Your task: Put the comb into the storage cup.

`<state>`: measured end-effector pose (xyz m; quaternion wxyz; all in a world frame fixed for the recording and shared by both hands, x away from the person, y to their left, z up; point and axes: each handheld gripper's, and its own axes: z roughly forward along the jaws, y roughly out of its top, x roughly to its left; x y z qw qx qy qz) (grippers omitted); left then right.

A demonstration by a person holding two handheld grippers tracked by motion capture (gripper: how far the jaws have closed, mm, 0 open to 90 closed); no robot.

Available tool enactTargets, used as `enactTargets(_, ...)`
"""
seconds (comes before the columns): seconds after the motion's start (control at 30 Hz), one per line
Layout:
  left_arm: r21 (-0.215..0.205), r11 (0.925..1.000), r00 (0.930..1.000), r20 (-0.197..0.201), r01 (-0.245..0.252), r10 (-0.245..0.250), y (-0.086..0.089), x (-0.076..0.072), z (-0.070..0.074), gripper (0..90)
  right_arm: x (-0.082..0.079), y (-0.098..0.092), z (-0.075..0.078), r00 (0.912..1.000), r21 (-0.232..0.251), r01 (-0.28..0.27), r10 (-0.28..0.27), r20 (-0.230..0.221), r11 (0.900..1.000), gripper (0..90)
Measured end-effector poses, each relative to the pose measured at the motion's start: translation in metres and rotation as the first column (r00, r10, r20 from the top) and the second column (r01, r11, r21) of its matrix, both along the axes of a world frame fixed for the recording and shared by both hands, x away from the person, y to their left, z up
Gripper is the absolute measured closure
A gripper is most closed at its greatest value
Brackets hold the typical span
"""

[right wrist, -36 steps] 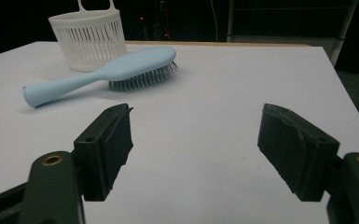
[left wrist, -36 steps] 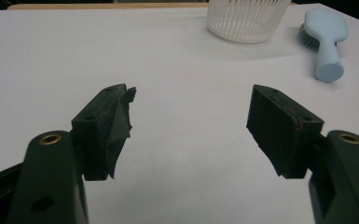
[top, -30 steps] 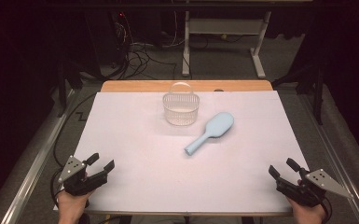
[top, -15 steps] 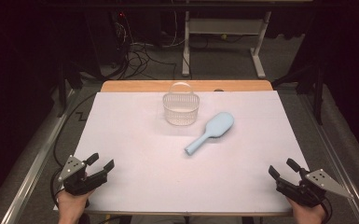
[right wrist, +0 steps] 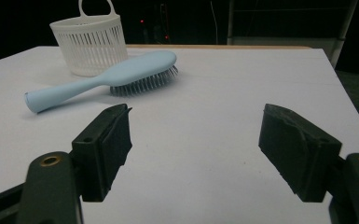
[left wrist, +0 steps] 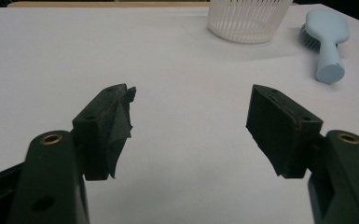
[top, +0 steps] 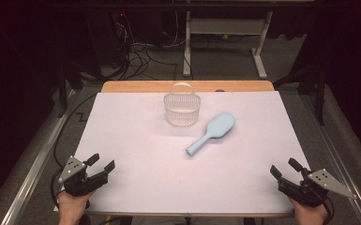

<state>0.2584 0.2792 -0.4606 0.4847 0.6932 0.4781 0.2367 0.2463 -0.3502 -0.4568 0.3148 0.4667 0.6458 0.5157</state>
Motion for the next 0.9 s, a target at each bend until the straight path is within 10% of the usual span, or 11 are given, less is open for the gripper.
enactTargets(0.9,-0.008,0.9999,1.0,0.002,0.008,-0.008,-0.001,0.0,-0.001,31.6,0.009,0.018,0.003,0.9988,0.0,-0.047,0.047,0.017,0.999,26.1)
